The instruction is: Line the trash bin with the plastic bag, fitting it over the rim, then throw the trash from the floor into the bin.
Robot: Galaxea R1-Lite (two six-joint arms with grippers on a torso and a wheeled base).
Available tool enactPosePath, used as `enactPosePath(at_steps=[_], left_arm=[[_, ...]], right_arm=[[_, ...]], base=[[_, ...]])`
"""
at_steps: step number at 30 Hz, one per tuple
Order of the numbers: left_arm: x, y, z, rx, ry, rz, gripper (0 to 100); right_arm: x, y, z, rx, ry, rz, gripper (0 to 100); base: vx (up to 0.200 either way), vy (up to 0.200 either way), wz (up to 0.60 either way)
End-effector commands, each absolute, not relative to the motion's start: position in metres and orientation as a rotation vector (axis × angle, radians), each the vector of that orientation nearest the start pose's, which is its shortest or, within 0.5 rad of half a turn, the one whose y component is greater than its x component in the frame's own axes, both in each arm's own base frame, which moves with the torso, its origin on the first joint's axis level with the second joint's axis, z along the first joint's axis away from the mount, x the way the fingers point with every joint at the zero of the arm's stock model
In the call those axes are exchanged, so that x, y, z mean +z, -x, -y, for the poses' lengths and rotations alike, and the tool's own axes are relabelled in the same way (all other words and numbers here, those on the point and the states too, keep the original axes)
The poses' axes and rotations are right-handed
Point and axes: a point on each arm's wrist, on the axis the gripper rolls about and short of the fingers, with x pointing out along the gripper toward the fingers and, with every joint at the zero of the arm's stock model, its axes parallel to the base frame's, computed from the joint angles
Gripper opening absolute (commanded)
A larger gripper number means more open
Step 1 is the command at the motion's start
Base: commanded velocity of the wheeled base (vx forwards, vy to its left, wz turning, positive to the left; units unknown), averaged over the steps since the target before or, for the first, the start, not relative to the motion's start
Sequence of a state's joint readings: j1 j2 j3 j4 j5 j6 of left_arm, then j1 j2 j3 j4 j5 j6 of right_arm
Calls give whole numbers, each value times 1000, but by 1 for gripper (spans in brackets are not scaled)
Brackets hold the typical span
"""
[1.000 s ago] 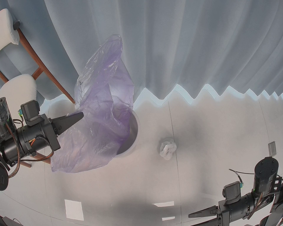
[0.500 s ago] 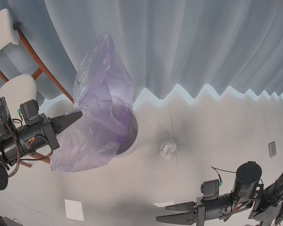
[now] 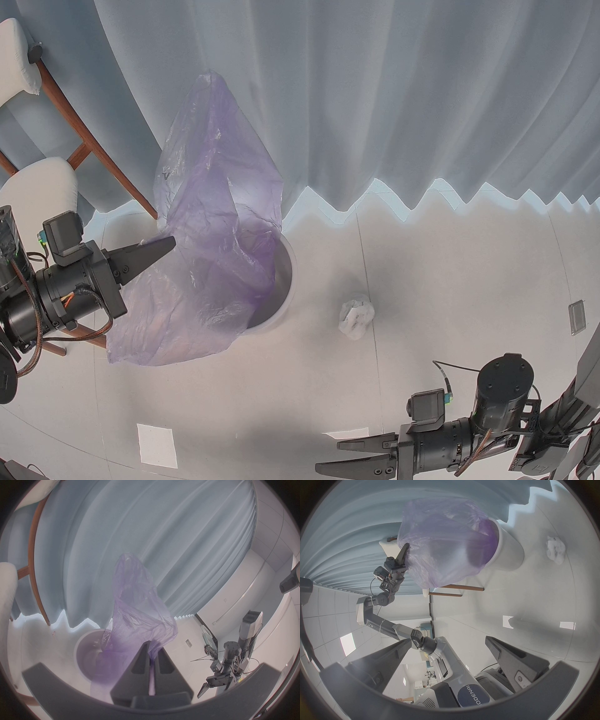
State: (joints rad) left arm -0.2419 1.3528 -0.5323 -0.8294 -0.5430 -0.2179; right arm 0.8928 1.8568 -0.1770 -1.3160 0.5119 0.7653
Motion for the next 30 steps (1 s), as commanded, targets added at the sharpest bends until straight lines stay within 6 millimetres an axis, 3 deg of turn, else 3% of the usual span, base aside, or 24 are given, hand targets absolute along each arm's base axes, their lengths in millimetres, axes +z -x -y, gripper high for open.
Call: enactPosePath(at_steps=[1,8,15,24,30], left_arm=[[217,-201,61,-781,207,-78,0],[217,-201,63,-787,207,-80,0],[218,-205,62,-781,208,-79,0],[214,-209,65,-786,209,-97,0],[214,-209,64,-781,209,-94,0]], right_arm=[[57,-140,-196,1160,-541,-923,100],[44,-146,-205,1165,-544,-919,100],[30,-162,-226,1200,-559,-855,100],[27,-187,-268,1264,-587,-753,100],[14,-202,-286,1193,-597,-696,100]], base=[[0,0,0],[0,0,0],[0,0,0],[0,0,0],[0,0,0]])
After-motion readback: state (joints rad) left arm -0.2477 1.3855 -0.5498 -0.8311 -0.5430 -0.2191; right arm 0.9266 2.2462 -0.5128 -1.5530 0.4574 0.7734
